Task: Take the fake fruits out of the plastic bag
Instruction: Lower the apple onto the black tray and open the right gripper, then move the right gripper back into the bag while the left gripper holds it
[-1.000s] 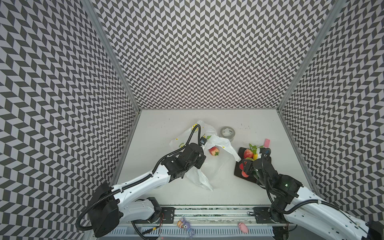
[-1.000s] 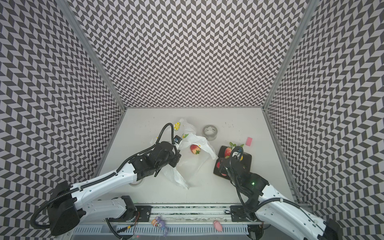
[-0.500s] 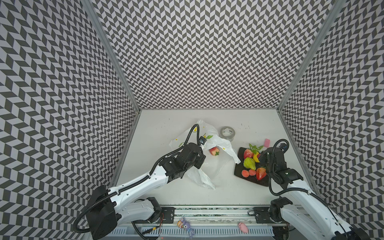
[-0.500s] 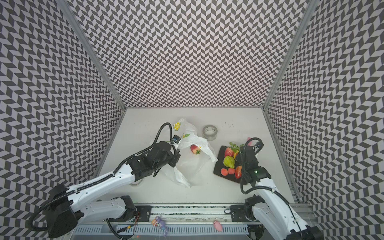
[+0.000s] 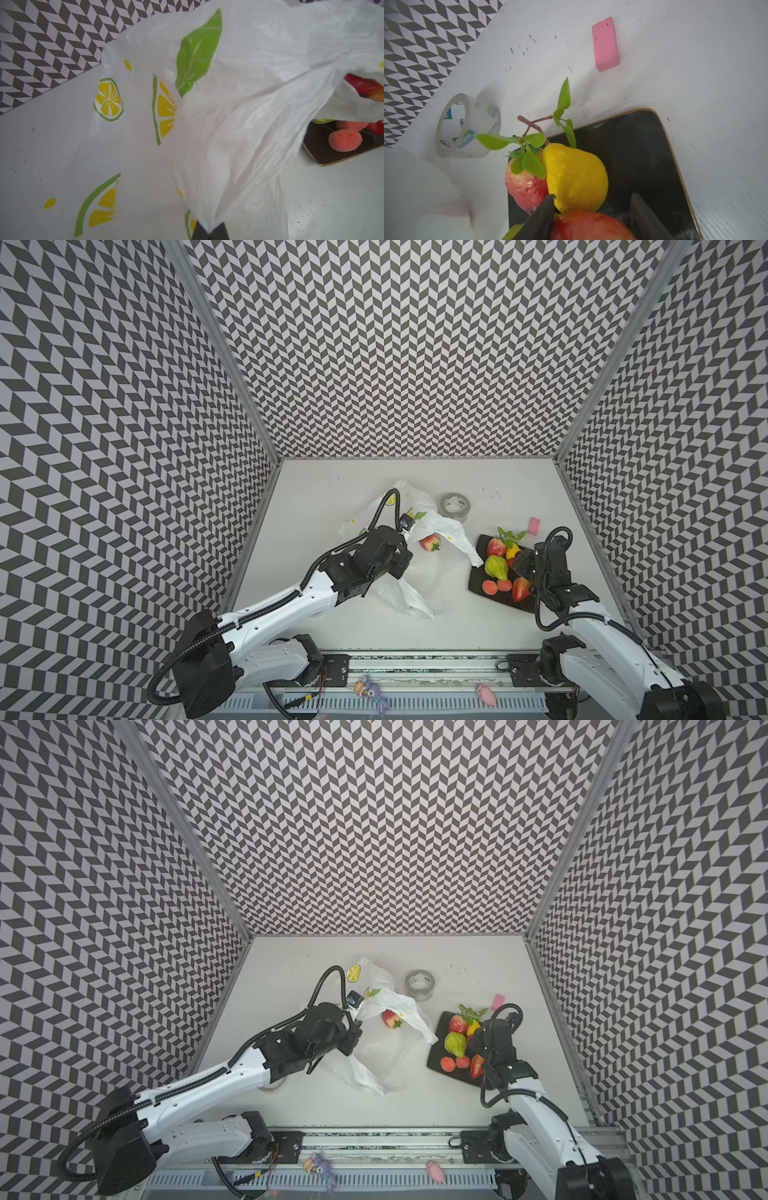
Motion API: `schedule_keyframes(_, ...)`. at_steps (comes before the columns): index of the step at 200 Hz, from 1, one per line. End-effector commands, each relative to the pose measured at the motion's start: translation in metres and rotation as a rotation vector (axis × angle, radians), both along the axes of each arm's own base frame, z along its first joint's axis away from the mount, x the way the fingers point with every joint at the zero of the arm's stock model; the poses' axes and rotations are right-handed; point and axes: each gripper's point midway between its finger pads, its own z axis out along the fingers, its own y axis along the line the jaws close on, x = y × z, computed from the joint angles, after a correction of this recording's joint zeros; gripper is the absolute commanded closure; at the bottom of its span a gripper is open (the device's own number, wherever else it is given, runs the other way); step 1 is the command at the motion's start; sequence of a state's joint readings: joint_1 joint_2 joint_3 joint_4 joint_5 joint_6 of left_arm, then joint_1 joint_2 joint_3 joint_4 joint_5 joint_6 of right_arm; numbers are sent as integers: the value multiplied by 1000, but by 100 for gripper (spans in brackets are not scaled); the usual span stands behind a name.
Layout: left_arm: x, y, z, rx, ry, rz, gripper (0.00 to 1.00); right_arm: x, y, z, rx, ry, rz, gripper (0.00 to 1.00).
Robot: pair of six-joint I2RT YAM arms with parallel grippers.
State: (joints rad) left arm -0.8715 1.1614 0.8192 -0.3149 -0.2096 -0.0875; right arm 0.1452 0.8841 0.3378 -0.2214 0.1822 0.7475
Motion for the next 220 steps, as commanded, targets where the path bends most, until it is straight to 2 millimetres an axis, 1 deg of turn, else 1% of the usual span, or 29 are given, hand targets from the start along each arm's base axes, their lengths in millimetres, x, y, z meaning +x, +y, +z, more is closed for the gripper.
schedule_keyframes(1,2,-5,8,-26,-5,-7,100,8,0,11,18,-64,-4,36)
schedule_keyframes(37,2,-6,9,-32,-1,-5,100,9,-7,30,-4,-101,-18,21)
schedule_keyframes(70,3,-8,9,-31,2,-7,100,9,-10,43,-15,-123,-22,12)
schedule_keyframes(100,3,-8,8,-29,3,-7,100,6,-16,49,-36,-141,-42,11)
schedule_keyframes(137,4,-9,8,-26,5,-7,100,4,-19,44,-31,-126,-57,13)
schedule_keyframes(150,4,-9,8,-27,6,-8,100,3,-23,53,-47,-141,-66,14)
schedule_keyframes(164,3,-10,8,-33,8,-11,100,3,-22,72,-61,-181,-49,16)
schedule_keyframes(180,3,-11,9,-41,9,-17,100,6,-7,101,-43,-252,51,21)
schedule_keyframes(187,3,-12,10,-44,10,-18,100,6,5,113,-6,-281,109,25)
schedule_keyframes(194,3,-12,10,-44,9,-19,100,5,17,121,29,-288,163,29)
schedule_keyframes(204,3,-13,10,-46,9,-18,100,1,37,129,77,-279,256,33)
schedule_keyframes(220,4,-14,11,-55,8,-20,100,-9,71,142,122,-289,376,37)
